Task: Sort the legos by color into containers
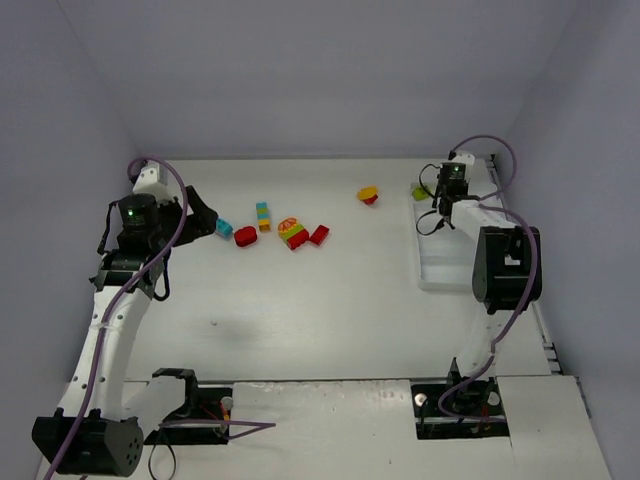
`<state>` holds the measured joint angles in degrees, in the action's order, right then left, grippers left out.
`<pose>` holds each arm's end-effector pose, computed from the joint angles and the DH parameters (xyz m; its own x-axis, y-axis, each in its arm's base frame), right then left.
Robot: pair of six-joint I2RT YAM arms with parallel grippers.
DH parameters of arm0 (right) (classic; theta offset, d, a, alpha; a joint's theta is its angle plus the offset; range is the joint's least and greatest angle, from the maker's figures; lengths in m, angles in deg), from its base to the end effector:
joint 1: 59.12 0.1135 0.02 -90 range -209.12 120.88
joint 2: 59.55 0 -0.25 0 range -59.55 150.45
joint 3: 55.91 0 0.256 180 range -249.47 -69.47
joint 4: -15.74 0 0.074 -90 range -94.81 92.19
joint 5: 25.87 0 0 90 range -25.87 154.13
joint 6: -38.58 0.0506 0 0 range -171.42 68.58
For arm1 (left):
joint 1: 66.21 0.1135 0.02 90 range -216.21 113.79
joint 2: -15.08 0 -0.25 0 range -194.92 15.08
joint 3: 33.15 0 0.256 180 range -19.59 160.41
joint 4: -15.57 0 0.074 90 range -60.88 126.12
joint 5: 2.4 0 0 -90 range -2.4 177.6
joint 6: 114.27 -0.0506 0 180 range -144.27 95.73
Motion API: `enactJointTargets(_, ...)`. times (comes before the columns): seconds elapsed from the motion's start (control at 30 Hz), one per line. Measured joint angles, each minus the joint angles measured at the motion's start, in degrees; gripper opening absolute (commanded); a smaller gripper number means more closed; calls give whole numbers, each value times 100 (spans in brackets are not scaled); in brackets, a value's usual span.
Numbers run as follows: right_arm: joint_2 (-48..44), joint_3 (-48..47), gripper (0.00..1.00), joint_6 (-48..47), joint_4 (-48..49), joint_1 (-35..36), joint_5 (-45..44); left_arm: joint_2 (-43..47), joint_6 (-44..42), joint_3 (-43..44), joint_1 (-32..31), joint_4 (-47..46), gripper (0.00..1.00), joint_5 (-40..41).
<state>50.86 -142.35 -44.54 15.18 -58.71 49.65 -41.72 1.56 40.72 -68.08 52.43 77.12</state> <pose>0.4531 -0.0094 0.1927 -0.3858 0.1132 -0.9156 0.2687 0.9632 0.0059 0.2438 -0.0172 0.3559 -0.3931 -0.4158 -0.8201 0.0354 0.8844 -0.4654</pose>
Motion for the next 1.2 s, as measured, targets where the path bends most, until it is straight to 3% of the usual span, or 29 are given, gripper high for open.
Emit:
enactJointTargets(0.03,59,-2,28,-33,-11,-4,22,0,0,0,0,0,78,0)
enactJointTargets(0.33,446,-149,48,-203,-87,-4,225,0,0,0,0,0,78,2)
enactJointTargets(0.67,308,-142,55,-271,-199,136,542,0,0,0,0,0,78,0)
enactJointTargets(0.83,-422,-70,76,-442,-208,1056,946,0,-2,0,0,0,78,2)
enactJointTargets(0.97,-796,-33,87,-708,-74,2022,1919,0,-2,0,0,0,78,2)
enactJointTargets(1.2,-407,48,100,-1362,-144,2376,3353,0,0,0,0,2,78,2)
